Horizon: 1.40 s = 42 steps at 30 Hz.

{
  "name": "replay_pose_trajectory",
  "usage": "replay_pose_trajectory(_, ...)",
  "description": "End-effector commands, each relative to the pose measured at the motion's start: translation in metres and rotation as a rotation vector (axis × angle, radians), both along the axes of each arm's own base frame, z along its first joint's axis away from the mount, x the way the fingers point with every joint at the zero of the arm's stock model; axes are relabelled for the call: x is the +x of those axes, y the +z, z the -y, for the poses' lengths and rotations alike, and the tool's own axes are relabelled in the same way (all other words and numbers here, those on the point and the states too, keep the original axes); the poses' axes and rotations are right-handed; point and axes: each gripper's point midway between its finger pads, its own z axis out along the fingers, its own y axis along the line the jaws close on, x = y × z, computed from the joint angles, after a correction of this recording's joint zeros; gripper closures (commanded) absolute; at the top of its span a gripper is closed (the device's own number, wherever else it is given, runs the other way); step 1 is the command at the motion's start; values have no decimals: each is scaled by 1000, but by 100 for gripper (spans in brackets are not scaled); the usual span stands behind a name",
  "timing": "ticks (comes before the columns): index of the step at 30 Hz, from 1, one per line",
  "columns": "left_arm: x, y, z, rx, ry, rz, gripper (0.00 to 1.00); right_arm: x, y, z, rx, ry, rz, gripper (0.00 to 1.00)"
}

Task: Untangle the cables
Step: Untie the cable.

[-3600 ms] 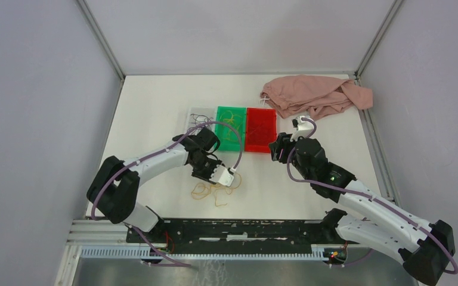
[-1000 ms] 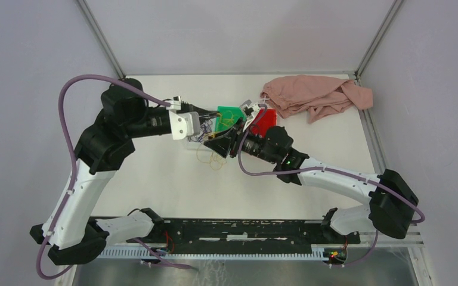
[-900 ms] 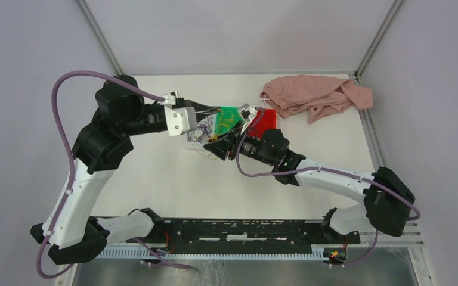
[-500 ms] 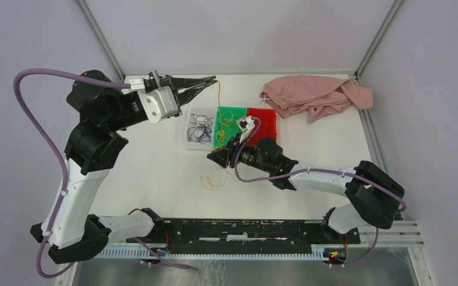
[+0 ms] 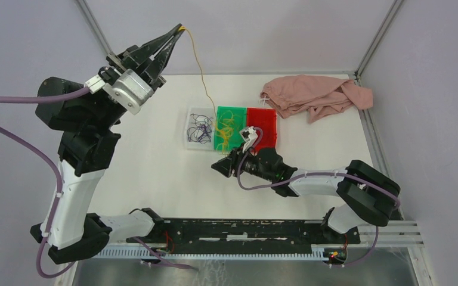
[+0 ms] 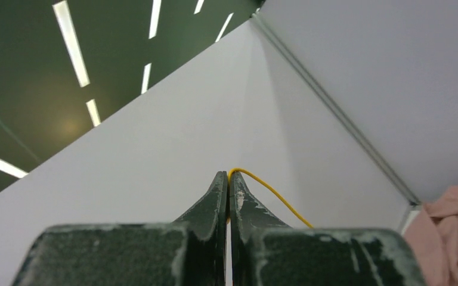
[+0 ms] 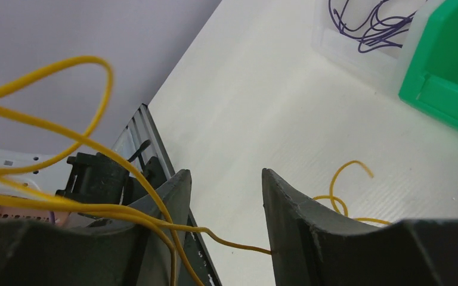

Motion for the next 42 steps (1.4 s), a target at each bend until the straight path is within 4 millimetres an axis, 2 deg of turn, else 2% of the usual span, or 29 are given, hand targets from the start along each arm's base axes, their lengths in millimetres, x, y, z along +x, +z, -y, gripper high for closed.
replay_pose_trajectory(1,-1,29,-34,-72,190,157,97,-2,26,5,57,-19,64,45)
replay_pose_trajectory(4,4,35,-53,-122,317,235,97,-6,32,13,43,-21,82,42)
replay_pose_trajectory(8,10,64,-87,-236,507,301,97,-11,23,28,18,-43,67,40)
replay_pose_trajectory(13,-9,107,-112,-311,613,434,97,-19,17,45,25,-77,44,37)
replay_pose_trajectory(18,-25,137,-124,-361,668,530,97,-23,12,62,18,-120,22,36)
replay_pose_trajectory(22,-34,149,-128,-382,665,561,97,-26,2,77,1,-159,-4,43)
replay_pose_trajectory(25,-27,140,-120,-340,634,521,97,-27,4,86,-4,-177,3,47)
replay_pose_trajectory(27,-22,131,-114,-312,621,502,97,-26,14,88,-25,-179,28,50)
replay_pose_trajectory(31,-9,107,-95,-216,536,403,97,-22,58,78,-30,-144,122,41)
replay_pose_trajectory(33,-8,93,-85,-172,491,376,97,-19,85,69,-14,-121,170,36)
replay_pose_trajectory(37,-13,64,-71,-100,391,326,97,-14,137,37,38,-41,248,30)
replay_pose_trajectory(40,-14,42,-64,-61,337,270,97,-15,170,9,93,33,296,28)
replay_pose_trajectory(42,-13,30,-60,-42,312,230,97,-17,185,-7,115,78,325,27)
